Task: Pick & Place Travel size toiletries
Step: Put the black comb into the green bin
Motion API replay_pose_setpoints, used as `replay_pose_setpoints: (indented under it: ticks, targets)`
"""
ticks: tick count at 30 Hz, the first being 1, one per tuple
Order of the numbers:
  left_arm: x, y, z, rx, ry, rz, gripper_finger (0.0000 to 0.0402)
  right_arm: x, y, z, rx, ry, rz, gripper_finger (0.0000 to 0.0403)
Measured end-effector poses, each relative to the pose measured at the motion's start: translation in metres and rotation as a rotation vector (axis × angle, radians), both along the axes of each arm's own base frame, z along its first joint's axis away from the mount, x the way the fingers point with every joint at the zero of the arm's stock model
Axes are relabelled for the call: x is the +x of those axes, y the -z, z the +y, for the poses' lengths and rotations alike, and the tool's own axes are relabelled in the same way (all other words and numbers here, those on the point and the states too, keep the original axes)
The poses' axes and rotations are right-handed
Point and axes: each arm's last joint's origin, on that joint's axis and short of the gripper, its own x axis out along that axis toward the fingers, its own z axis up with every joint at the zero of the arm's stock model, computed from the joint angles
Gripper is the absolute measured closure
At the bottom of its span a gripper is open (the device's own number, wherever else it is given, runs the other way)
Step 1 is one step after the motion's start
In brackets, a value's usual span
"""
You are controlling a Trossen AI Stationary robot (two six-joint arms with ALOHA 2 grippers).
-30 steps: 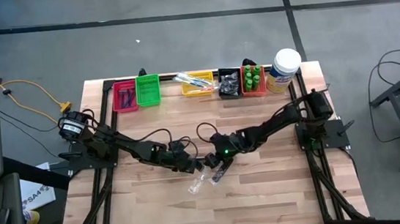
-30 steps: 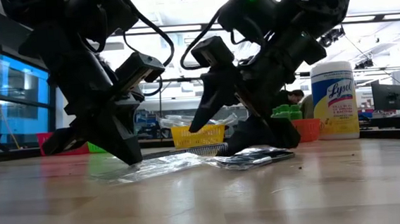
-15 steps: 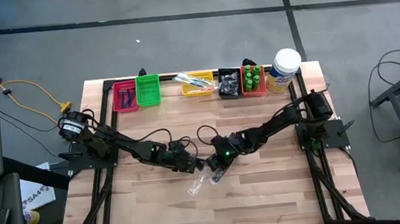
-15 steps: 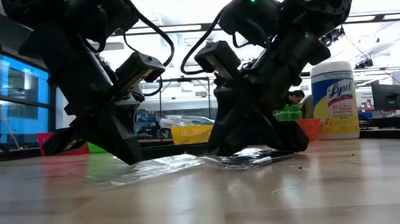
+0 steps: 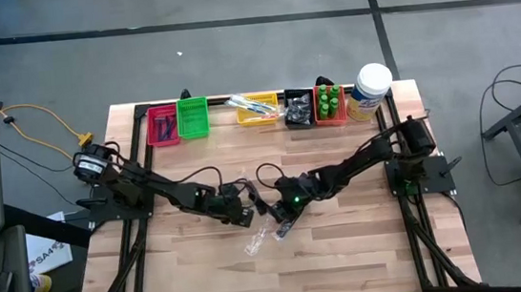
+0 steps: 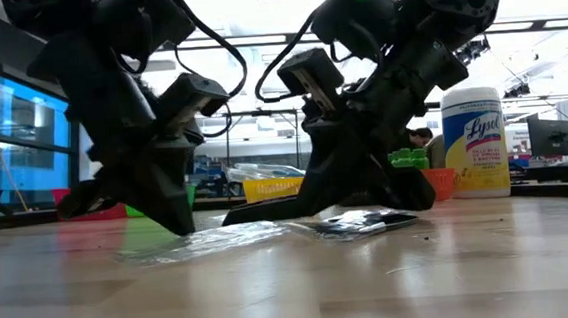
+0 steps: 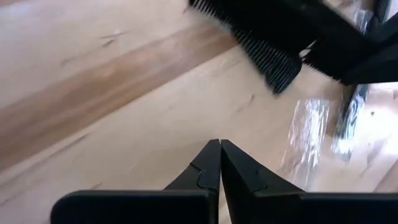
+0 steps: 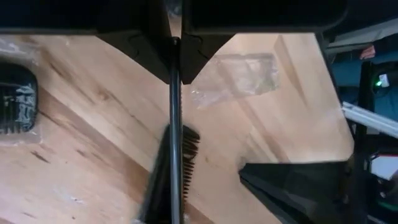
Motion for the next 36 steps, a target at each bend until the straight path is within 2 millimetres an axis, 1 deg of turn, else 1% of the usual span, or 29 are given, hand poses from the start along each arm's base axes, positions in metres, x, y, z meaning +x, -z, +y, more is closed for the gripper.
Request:
replay_pose_setpoints:
  ticks: [5, 10, 13, 18, 21, 23, 26, 28, 29, 32, 34, 36]
  targets:
    - [-0.006, -0.025, 0.003, 0.032, -0.020, -0.068, 0.0391, -0.002, -0.016, 0.000, 0.002, -0.031, -0.041, 0.0397]
    - [-0.022, -0.045, 0.009, 0.106, -0.058, -0.063, 0.0391, -0.006, -0.040, 0.000, -0.016, -0.059, -0.113, 0.0398]
    - [-0.034, -0.056, 0.010, 0.150, -0.093, -0.047, 0.0391, -0.010, -0.058, -0.007, -0.042, -0.060, -0.156, 0.0398]
    - [-0.058, -0.071, 0.007, 0.228, -0.155, -0.029, 0.0391, -0.015, -0.088, -0.032, -0.090, -0.045, -0.242, 0.0398]
    - [-0.066, -0.080, 0.004, 0.273, -0.169, -0.066, 0.0391, -0.016, -0.109, -0.050, -0.136, -0.074, -0.269, 0.0398]
    - [-0.072, -0.085, 0.004, 0.300, -0.178, -0.080, 0.0391, -0.010, -0.127, -0.062, -0.178, -0.098, -0.307, 0.0398]
    - [-0.077, -0.091, 0.005, 0.324, -0.216, -0.110, 0.0391, -0.007, -0.144, -0.079, -0.242, -0.144, -0.273, 0.0398]
    - [-0.081, -0.095, 0.008, 0.345, -0.242, -0.123, 0.0391, 0.000, -0.159, -0.090, -0.303, -0.169, -0.301, 0.0398]
    - [-0.082, -0.098, 0.009, 0.350, -0.255, -0.147, 0.0391, 0.000, -0.165, -0.095, -0.324, -0.182, -0.293, 0.0398]
    - [-0.089, -0.109, 0.013, 0.409, -0.256, -0.191, 0.0391, -0.002, -0.176, -0.108, -0.393, -0.198, -0.266, 0.0398]
    - [-0.096, -0.119, 0.018, 0.445, -0.283, -0.242, 0.0391, -0.006, -0.179, -0.119, -0.425, -0.206, -0.226, 0.0398]
    - [-0.106, -0.133, 0.023, 0.488, -0.291, -0.306, 0.0390, -0.008, -0.184, -0.130, -0.446, -0.200, -0.226, 0.0398]
